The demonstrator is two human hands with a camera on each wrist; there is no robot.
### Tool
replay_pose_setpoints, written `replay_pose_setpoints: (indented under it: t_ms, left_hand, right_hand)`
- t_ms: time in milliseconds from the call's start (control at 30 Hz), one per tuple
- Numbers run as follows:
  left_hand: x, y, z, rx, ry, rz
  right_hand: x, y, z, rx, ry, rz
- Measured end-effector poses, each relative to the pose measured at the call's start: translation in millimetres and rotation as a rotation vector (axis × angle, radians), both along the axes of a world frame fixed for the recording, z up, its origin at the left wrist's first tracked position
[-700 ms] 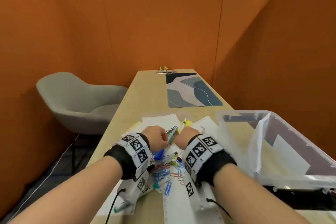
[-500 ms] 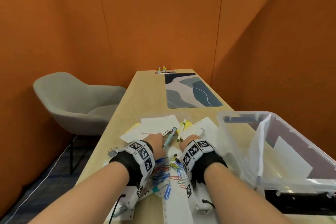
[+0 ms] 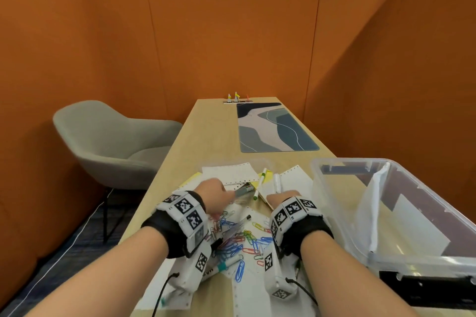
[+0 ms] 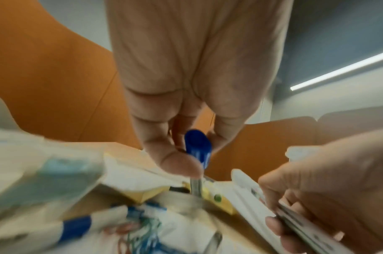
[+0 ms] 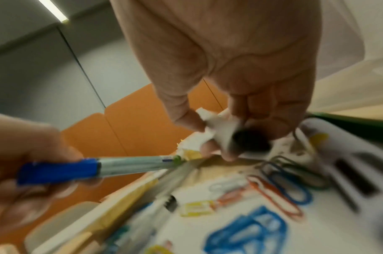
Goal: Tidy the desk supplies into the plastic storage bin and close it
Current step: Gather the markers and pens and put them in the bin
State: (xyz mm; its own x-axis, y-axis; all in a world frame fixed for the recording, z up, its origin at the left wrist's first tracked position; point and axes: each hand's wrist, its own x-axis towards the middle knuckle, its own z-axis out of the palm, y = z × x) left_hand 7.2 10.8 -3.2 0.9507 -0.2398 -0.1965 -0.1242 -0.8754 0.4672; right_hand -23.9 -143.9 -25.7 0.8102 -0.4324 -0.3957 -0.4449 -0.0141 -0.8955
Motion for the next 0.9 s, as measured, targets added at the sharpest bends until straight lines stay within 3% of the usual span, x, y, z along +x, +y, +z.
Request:
replay_pose_setpoints:
  t_ms: [133, 233, 500, 667, 733, 833, 900]
  left_hand:
    - [0.6, 9.9, 30.9, -0.277, -0.221, 0.103]
    - [-0.8, 15.8, 53.1, -0.482, -0.332, 0.083]
    - [-32.1, -15.1, 71.4, -0.995, -0.043, -0.220]
    - [-36.9, -27.9, 49.8, -1.194, 0.119, -0.210]
    - [-36.6, -30.6, 28.8, -1.052, 0.200, -0.152]
    - [-39.4, -41.5, -9.9, -0.460, 0.106, -0.274]
    - [-45.5, -53.7, -25.3, -0.181, 0.058, -0.384]
  right_hand:
    - [14.1, 2.0, 0.3, -0.039, -0.116, -0.043]
    - [-0.3, 4.0, 21.0, -0.159, -0.240, 0.075]
    - [-71.1, 9.6, 68.6, 0.082, -0.390, 0.496]
    - [-87.3, -1.2, 76.6, 0.090, -0.441, 0.439]
    - [-90.7, -6.8, 77.8, 0.081, -0.452, 0.372]
    - [-94.1, -11.6, 76.9, 0.058, -0.428, 0.321]
    - [-95.3, -13.5, 74.8, 0.077, -0.412, 0.297]
